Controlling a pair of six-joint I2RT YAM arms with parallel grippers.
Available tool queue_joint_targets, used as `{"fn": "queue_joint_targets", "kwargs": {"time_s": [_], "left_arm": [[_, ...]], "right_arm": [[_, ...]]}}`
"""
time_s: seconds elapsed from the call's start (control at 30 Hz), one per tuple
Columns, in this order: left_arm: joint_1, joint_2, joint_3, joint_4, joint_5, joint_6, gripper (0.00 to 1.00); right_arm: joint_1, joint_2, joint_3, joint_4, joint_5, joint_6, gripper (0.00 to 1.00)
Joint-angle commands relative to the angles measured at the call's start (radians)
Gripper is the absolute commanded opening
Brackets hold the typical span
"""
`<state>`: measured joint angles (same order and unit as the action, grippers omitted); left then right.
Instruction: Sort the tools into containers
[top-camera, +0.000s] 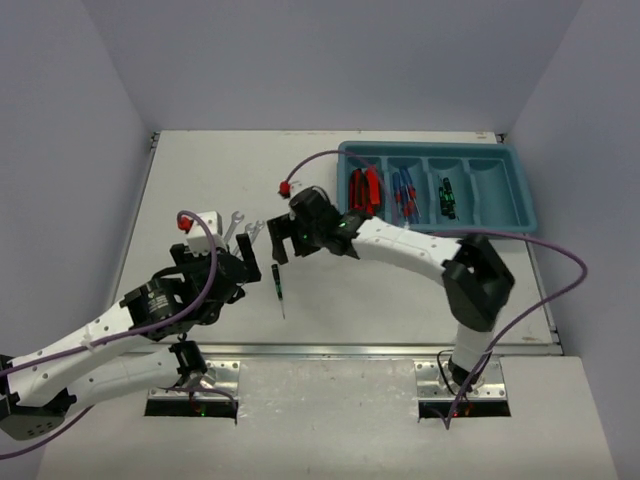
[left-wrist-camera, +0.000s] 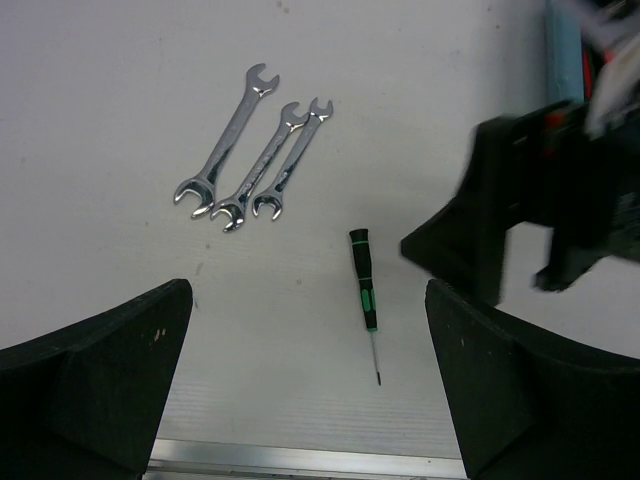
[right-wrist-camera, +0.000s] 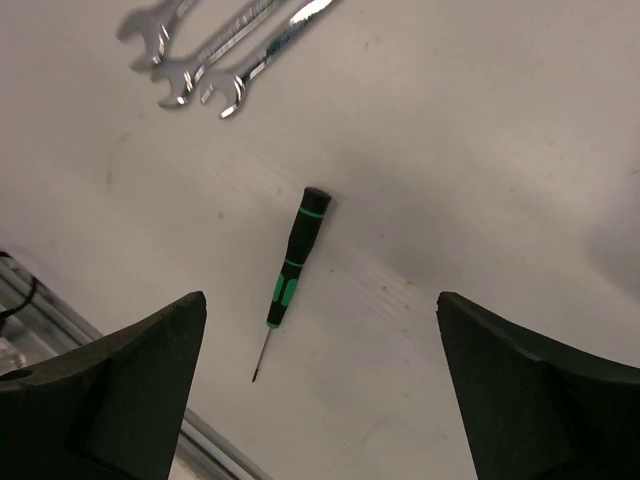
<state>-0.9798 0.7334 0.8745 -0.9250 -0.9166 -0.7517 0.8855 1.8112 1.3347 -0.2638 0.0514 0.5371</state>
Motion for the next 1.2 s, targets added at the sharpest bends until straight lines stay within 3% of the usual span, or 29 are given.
{"fn": "queue_joint_targets", "kwargs": {"time_s": [0.0, 0.2, 0.37, 0.57, 0.67, 0.73, 0.77, 1.0, 1.07, 1.13, 1.17], "left_arm": [[0.01, -0.035, 0.008, 0.01, -0.024, -0.01, 1.0], [0.012, -0.039, 0.008, 0.021, -0.015, 0.003, 1.0], [0.012, -0.051, 0.006, 0.025, -0.009, 0.007, 1.0], [0.012, -0.06, 0.004, 0.029, -0.008, 0.011, 1.0], [0.011, -0.06, 0.004, 0.029, -0.007, 0.011, 1.0], [0.012, -0.064, 0.004, 0.029, -0.007, 0.011, 1.0], [0.012, -0.065, 0.004, 0.029, -0.007, 0.011, 1.0], [0.01, -0.068, 0.0, 0.037, 0.0, 0.019, 1.0], [0.01, -0.066, 0.0, 0.04, 0.004, 0.023, 1.0], [0.01, -0.063, -0.002, 0.041, 0.005, 0.023, 1.0], [0.01, -0.065, 0.0, 0.041, 0.005, 0.025, 1.0]], "right_arm": [[0.137, 0.171, 0.162, -0.121, 0.191, 0.109, 0.94], [0.166, 0.289, 0.24, -0.192, 0.248, 0.137, 0.78], [0.166, 0.405, 0.331, -0.253, 0.268, 0.124, 0.53], [0.162, 0.463, 0.349, -0.265, 0.264, 0.105, 0.4], [0.157, 0.47, 0.347, -0.267, 0.25, 0.094, 0.23], [0.154, 0.456, 0.337, -0.269, 0.243, 0.086, 0.04], [0.152, 0.442, 0.328, -0.269, 0.242, 0.081, 0.0], [0.131, 0.067, 0.104, -0.143, 0.185, -0.093, 0.0], [0.063, -0.125, 0.039, -0.143, 0.263, -0.25, 0.0], [-0.004, -0.205, -0.006, -0.13, 0.314, -0.339, 0.0], [-0.097, -0.238, -0.05, -0.12, 0.357, -0.436, 0.0]]}}
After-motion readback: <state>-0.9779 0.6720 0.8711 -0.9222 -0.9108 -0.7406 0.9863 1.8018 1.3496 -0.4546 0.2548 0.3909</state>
